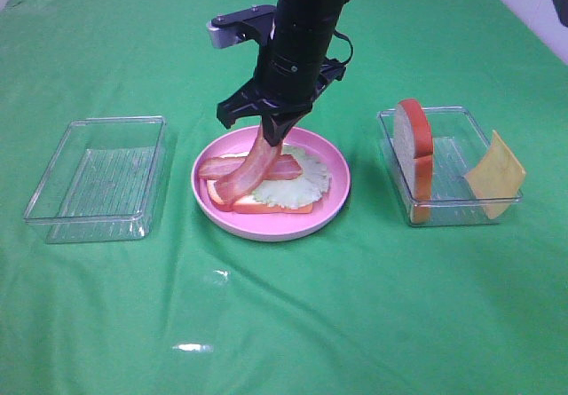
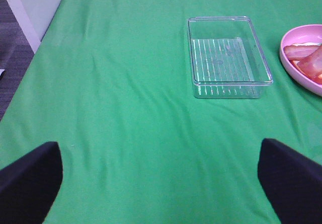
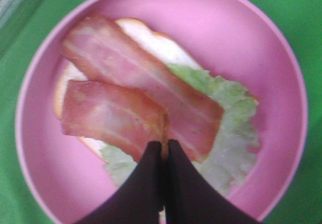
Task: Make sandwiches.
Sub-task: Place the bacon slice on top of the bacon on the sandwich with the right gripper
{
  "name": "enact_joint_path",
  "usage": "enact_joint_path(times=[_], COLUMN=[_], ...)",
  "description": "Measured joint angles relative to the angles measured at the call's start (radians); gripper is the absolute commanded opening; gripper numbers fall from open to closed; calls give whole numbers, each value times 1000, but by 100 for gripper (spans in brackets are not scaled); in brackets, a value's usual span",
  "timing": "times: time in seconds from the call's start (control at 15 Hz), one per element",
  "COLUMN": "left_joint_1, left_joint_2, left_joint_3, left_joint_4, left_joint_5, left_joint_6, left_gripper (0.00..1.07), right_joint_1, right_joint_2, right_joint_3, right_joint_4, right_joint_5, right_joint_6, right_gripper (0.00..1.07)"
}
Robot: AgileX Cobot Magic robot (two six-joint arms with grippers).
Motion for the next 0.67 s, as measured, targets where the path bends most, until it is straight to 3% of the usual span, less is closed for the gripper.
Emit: enact_joint_path(times=[0.27, 0.47, 0.53, 0.6, 0.67], left_joint_1=[0, 0, 0, 0, 0], left_joint_2=[0, 0, 0, 0, 0], left_joint_3=[0, 0, 0, 0, 0], left_joint_4=[0, 0, 0, 0, 0], left_joint_5=[0, 0, 0, 0, 0], left_joint_6=[0, 0, 0, 0, 0], left_gripper=[98, 98, 98, 98, 98], right_joint_1=[0, 0, 0, 0, 0], right_joint_2=[21, 21, 21, 21, 21], right_joint_3=[0, 0, 0, 0, 0], right_joint_4=[-134, -146, -125, -118, -118], right_joint_5=[-3, -3, -3, -3, -3], right_joint_6=[4, 4, 4, 4, 4], right_gripper=[0, 3, 49, 79, 97])
